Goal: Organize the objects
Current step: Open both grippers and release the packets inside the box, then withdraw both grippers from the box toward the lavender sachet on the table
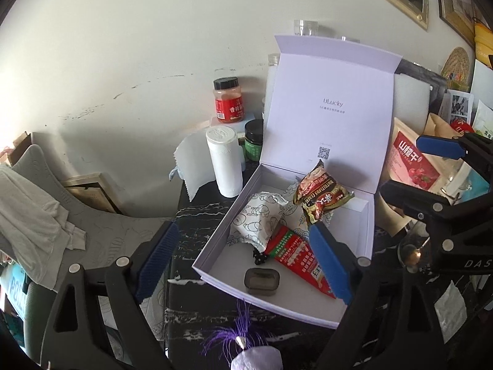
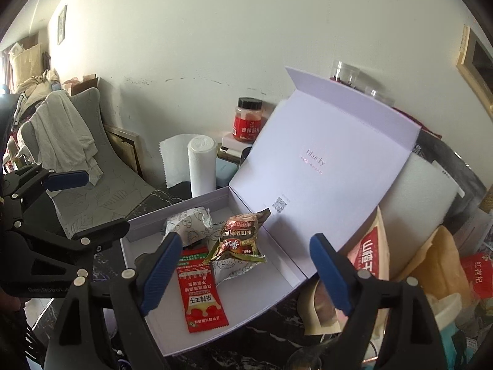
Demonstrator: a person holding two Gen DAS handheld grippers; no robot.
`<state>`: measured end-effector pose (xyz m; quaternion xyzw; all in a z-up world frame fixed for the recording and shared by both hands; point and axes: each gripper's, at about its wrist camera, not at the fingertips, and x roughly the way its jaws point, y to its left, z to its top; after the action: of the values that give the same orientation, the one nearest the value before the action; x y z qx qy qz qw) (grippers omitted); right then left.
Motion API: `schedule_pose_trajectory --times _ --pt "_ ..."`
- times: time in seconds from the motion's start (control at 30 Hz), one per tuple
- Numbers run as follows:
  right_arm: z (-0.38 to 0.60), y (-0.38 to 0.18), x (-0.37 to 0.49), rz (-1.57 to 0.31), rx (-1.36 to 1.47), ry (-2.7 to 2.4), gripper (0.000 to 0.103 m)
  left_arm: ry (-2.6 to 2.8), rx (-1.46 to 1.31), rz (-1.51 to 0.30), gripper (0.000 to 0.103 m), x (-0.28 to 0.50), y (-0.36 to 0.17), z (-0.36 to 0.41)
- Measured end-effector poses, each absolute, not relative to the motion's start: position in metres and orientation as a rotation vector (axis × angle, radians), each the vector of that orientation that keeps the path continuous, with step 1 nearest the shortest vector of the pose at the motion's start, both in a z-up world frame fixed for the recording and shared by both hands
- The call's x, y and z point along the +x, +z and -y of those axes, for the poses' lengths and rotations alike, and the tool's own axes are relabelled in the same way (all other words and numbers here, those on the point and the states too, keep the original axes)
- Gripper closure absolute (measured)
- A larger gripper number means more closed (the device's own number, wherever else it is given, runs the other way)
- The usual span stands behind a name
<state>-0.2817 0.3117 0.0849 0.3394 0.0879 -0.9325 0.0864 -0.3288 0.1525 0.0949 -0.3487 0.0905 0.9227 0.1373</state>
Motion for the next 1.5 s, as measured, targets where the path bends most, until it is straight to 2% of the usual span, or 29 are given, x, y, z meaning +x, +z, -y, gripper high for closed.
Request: schedule_pose_trajectory --times 0.33,0.63,1.5 --pt "-0.308 0.115 -0.222 -0.288 0.905 -2.767 0.016 2.757 -0.945 -0.286 0.015 -0.256 0.130 -0.143" --pt "-0.306 0.120 -0.171 -0.304 0.861 -2.743 0.016 2.787 -0.964 -0.258 0.014 -0.192 0.137 -0.135" --pt "-0.292 0.076 -0.090 -0.265 0.897 -2.604 0.016 2.826 -1.114 -0.204 0.014 -0.089 0.085 -0.105"
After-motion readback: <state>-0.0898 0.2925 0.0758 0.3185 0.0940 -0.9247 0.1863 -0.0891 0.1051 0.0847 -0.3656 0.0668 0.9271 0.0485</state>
